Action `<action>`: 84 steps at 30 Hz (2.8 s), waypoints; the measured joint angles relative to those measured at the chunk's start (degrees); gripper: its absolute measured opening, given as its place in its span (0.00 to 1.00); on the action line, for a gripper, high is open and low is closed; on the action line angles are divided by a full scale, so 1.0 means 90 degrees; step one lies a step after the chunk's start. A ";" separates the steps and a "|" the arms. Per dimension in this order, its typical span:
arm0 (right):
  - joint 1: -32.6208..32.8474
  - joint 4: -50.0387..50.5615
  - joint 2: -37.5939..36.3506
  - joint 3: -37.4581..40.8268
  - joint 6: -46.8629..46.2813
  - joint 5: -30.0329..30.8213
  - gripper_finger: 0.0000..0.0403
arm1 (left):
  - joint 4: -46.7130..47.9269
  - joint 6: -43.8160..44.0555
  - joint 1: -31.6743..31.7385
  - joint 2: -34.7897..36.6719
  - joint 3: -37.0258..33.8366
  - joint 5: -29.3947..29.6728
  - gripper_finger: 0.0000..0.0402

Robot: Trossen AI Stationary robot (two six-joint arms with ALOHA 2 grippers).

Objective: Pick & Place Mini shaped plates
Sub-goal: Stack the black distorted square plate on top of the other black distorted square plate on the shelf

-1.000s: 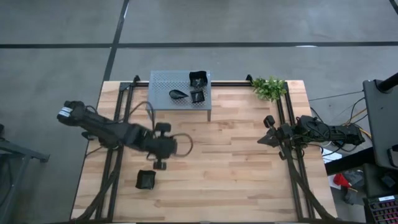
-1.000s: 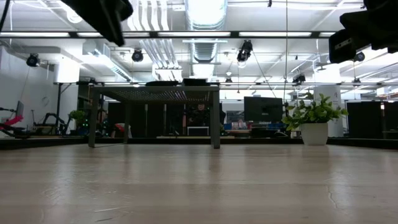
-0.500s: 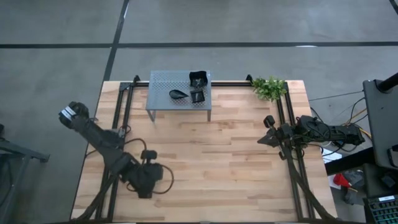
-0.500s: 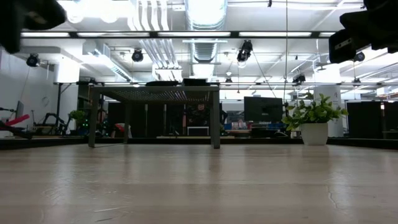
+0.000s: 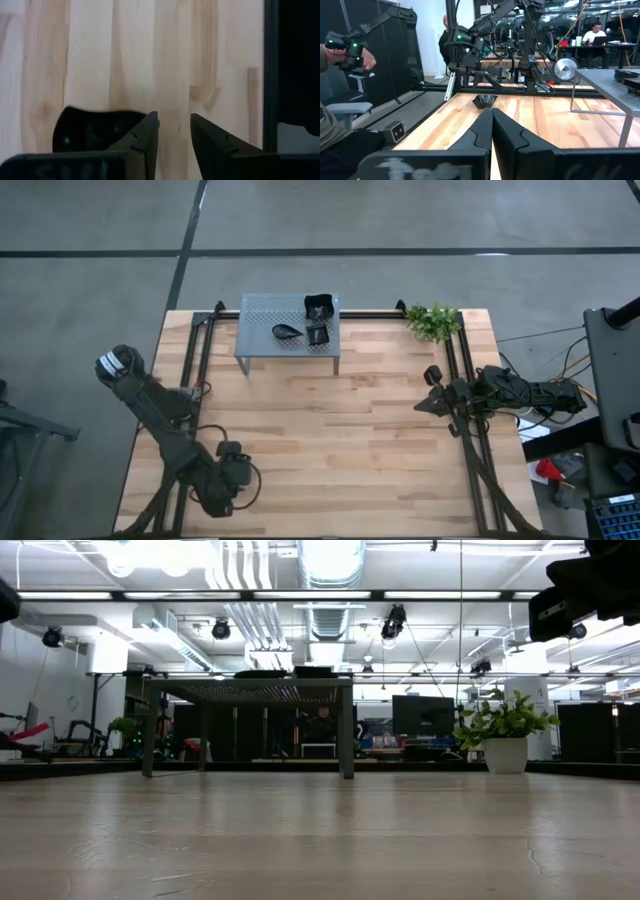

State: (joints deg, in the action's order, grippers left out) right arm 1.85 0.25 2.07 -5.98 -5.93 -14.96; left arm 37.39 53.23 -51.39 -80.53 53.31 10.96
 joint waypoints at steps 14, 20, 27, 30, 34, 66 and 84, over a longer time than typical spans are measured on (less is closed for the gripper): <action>0.0000 -0.0001 0.0000 0.0000 0.0000 -0.0001 0.02 | -0.0756 0.0695 -0.0276 0.0000 -0.0777 -0.0112 0.27; 0.0000 0.0000 0.0000 0.0000 0.0009 -0.0002 0.02 | -0.0868 0.0761 -0.0305 0.0000 -0.0981 -0.0120 0.27; 0.0000 -0.0001 0.0000 0.0000 -0.0001 -0.0001 0.02 | -0.0931 0.0771 -0.0305 0.0002 -0.1173 -0.0096 0.27; 0.0000 -0.0002 0.0000 0.0000 0.0007 0.0000 0.02 | -0.1003 0.0792 -0.0305 0.0002 -0.1277 -0.0100 0.27; 0.0000 -0.0001 0.0000 0.0000 0.0007 -0.0001 0.02 | -0.1042 0.0787 -0.0305 0.0005 -0.1284 -0.0095 0.27; 0.0001 -0.0002 0.0002 0.0000 0.0008 0.0000 0.02 | 0.0524 -0.2793 0.1000 0.0012 0.0680 0.4374 0.00; 0.0001 -0.0002 0.0002 0.0000 0.0010 0.0000 0.02 | -0.0040 -0.6777 0.4232 0.0012 0.1877 0.5545 0.00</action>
State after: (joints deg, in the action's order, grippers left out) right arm 1.86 0.23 2.09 -5.98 -5.85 -14.96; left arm 37.03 -7.77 -13.30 -80.42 70.20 60.87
